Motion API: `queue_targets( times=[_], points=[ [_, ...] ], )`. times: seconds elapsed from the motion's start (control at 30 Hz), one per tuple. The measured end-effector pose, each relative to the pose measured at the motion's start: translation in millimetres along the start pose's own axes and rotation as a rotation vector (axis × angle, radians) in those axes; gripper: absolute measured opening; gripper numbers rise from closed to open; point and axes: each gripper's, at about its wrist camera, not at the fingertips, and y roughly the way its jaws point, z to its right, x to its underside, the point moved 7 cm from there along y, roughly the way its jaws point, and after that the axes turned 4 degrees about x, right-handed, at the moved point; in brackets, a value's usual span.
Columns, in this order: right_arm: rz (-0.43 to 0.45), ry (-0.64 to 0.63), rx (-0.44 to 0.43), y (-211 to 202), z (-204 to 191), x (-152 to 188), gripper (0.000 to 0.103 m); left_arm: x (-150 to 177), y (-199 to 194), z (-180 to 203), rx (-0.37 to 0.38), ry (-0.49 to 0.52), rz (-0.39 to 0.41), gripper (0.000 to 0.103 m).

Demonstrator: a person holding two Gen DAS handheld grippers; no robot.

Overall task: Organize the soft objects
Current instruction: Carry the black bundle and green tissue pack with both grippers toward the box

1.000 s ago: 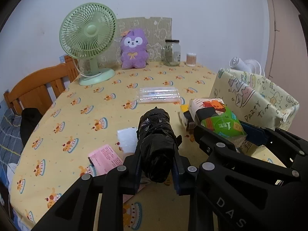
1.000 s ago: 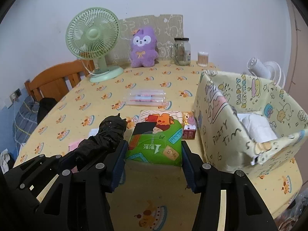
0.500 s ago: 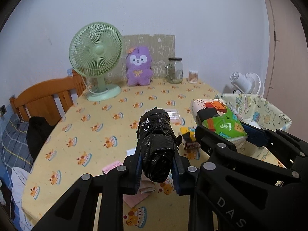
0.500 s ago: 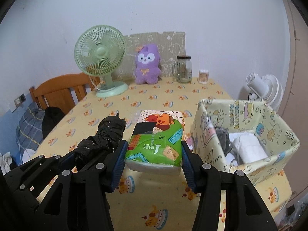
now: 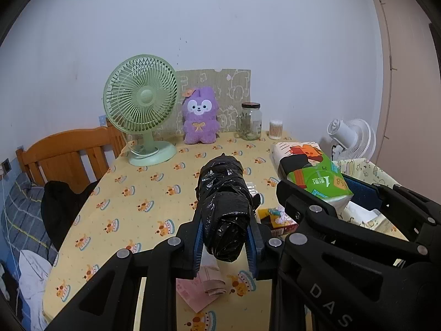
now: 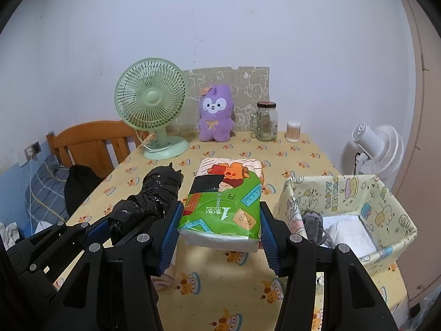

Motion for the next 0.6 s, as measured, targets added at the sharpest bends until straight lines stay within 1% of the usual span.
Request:
queue_targets(
  times=[0.33,0.6],
  points=[
    [0.018,-0.008,-0.008,-2.4,5.8,-12.8,0.057,-10.8,-2.0,5.0,-0.003,-0.004,0.021,0.025],
    [0.037,-0.005,0.007,-6.7,24.0,-19.1,0.057,-19.1,1.7,23.8,0.014,0.004,0.037,0.025]
  ],
)
